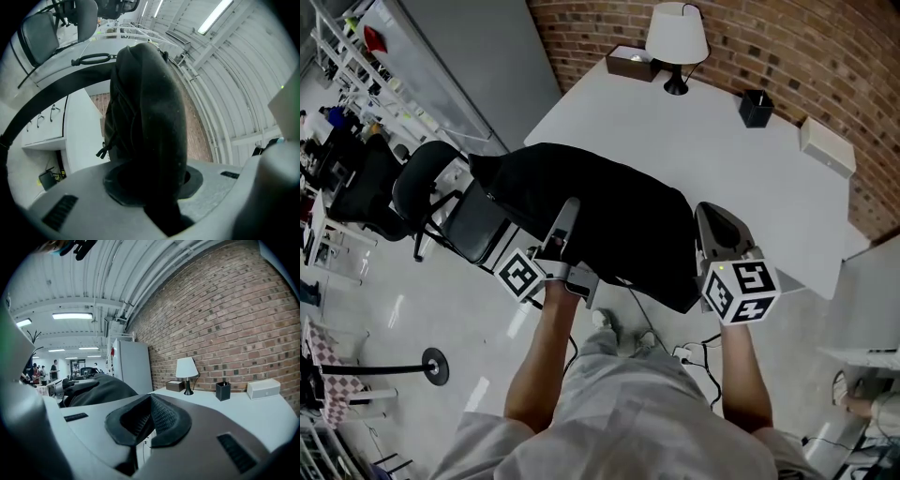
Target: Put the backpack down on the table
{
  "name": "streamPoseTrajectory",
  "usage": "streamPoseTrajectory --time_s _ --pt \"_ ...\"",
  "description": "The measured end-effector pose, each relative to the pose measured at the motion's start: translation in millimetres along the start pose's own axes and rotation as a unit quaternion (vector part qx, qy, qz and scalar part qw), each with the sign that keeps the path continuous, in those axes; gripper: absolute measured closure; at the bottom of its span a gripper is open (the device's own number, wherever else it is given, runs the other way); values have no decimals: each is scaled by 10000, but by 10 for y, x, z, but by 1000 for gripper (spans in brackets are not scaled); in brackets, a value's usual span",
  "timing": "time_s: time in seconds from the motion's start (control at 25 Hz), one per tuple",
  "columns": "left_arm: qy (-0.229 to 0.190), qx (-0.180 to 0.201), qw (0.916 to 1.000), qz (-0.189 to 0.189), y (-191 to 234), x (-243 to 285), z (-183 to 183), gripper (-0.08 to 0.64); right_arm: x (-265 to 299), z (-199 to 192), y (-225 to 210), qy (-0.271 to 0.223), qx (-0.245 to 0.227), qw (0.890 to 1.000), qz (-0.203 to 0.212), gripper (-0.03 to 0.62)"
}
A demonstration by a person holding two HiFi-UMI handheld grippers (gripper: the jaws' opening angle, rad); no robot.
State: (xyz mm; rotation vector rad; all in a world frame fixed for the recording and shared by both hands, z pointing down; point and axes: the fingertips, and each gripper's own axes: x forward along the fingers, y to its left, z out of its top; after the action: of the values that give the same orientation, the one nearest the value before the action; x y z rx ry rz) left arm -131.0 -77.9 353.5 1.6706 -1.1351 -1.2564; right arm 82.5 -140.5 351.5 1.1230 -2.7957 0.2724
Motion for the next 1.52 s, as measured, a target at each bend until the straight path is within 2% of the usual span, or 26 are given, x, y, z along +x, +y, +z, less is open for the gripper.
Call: streamPoseTrajectory --time_s 0.36,0.72,1.16,1.52 --pt "443 -286 9984 -186 283 563 78 457 286 54 -250 7 -48 9986 -519 591" --pt "988 -549 9929 -383 617 1291 402 457 841 222 -436 39 -25 9935 -1134 591" --pt "1664 -888 9806 -532 979 2004 735 457 1417 374 -496 134 -26 9828 -1840 591" --pt "2215 -1020 9682 -555 1284 2424 742 457 1728 403 -524 211 -67 9748 -2218 590"
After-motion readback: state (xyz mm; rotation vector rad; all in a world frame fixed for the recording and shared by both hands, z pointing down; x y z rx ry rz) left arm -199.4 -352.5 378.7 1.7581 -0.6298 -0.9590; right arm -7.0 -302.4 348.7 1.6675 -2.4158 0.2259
